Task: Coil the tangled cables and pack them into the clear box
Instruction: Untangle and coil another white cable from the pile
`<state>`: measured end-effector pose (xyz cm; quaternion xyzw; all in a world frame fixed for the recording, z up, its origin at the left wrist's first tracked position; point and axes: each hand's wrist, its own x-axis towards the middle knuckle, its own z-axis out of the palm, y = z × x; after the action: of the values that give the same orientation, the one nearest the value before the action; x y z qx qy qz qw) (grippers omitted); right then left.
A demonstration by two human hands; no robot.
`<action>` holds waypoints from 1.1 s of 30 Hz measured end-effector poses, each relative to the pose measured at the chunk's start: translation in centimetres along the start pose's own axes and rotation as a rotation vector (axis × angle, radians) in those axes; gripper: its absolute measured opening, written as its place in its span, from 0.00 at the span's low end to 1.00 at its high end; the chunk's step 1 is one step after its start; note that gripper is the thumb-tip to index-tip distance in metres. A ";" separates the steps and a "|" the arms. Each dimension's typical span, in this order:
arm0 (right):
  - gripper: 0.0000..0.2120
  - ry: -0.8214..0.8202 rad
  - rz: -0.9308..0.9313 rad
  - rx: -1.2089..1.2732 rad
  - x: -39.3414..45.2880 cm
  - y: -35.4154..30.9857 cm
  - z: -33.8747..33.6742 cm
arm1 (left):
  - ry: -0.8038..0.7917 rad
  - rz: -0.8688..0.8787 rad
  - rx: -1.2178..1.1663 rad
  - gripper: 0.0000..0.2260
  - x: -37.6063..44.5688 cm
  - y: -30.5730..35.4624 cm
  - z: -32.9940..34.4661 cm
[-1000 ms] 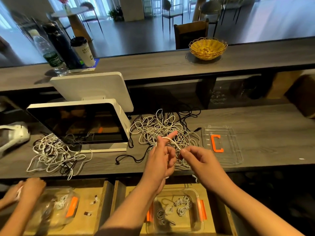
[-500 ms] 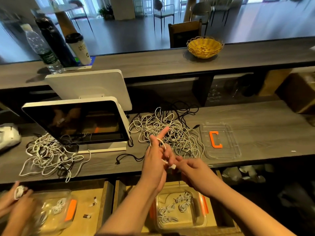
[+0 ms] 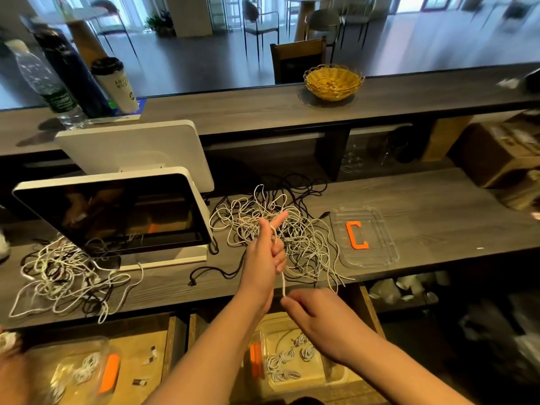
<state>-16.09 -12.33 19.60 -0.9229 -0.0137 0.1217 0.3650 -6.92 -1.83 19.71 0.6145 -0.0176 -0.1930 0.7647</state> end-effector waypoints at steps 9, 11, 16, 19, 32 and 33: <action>0.08 0.026 -0.151 -0.039 0.0 -0.8 -1.7 | -0.166 -0.128 0.123 0.24 -0.7 -0.4 0.6; 0.06 0.077 -0.160 -0.044 0.0 -0.6 -2.2 | -0.223 -0.213 0.077 0.24 -1.0 -0.3 0.9; 0.08 0.247 -0.146 -0.143 0.4 -0.8 -3.8 | -0.380 -0.441 -0.052 0.28 -1.6 0.2 1.5; 0.07 0.361 -0.124 -0.197 0.7 -0.6 -5.1 | -0.392 -0.503 -0.043 0.29 -1.8 0.1 1.1; 0.16 0.464 -0.075 -0.169 1.3 1.4 -7.4 | -0.582 -0.531 0.025 0.21 -3.2 0.1 0.0; 0.16 0.461 -0.076 -0.163 1.3 1.4 -7.2 | -0.569 -0.512 0.032 0.21 -3.1 0.0 -0.2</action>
<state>-13.25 -17.99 23.43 -0.9515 0.0256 -0.1072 0.2872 -9.74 -0.62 20.30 0.5330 -0.0783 -0.5403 0.6465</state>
